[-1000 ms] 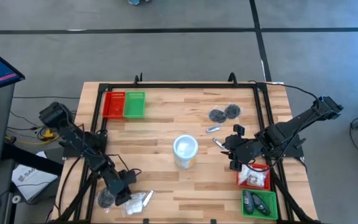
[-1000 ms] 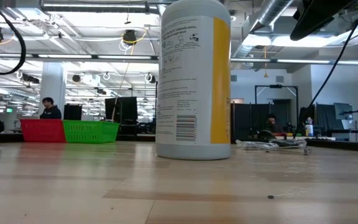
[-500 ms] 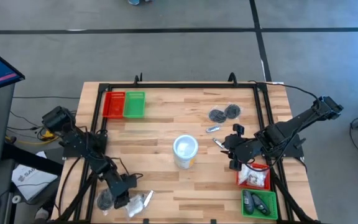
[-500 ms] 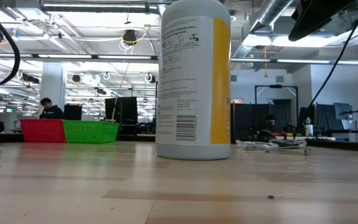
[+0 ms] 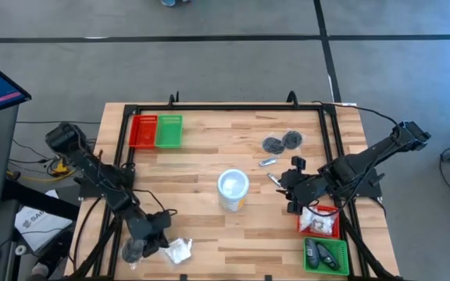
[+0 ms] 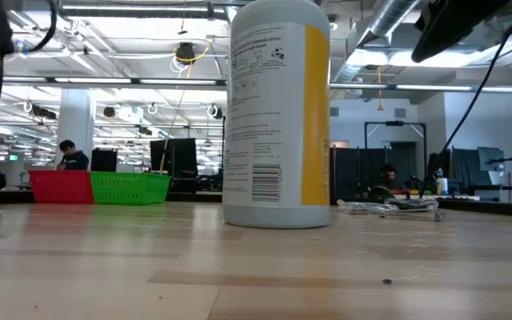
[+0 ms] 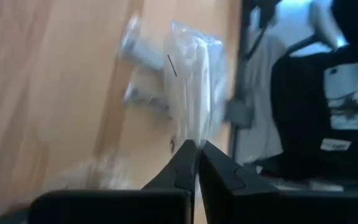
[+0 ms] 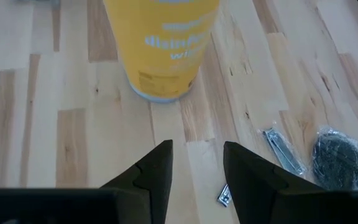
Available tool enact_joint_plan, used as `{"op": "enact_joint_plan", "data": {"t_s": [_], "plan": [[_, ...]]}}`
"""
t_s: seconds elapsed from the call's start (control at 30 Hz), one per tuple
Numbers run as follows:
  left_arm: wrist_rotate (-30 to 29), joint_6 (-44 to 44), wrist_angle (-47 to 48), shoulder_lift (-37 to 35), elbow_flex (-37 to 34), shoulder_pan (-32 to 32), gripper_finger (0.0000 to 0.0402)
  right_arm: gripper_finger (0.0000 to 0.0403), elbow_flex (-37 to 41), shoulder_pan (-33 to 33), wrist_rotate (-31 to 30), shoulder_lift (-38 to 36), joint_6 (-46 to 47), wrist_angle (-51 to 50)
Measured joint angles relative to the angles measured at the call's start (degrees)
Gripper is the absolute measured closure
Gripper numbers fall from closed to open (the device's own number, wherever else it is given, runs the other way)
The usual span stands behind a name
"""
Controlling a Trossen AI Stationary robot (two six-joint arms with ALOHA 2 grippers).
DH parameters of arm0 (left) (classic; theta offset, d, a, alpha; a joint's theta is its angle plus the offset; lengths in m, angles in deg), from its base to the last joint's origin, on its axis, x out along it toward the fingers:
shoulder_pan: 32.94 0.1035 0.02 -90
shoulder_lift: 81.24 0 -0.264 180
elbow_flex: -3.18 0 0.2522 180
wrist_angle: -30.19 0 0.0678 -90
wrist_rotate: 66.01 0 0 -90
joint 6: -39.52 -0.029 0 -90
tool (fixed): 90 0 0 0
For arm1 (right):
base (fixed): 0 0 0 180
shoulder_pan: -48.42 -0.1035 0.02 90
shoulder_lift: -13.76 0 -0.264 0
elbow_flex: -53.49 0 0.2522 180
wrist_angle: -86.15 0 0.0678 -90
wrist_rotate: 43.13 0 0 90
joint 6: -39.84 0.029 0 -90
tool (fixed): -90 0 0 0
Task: Pick & Place Travel size toiletries
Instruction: Put the white cotton pack into the bottom red basket
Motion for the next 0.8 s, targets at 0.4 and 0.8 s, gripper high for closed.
{"op": "enact_joint_plan", "data": {"t_s": [0.4,0.8], "plan": [[-14.8,-11.1,-0.7,-13.0,0.1,2.5,0.0401,0.027,0.1,1.0,0.0,3.6,-2.1,3.0],[-25.2,-36.7,-13.7,-20.2,0.1,10.7,0.0401,0.027,0.0,3.8,0.0,3.3,-6.3,13.3]]}}
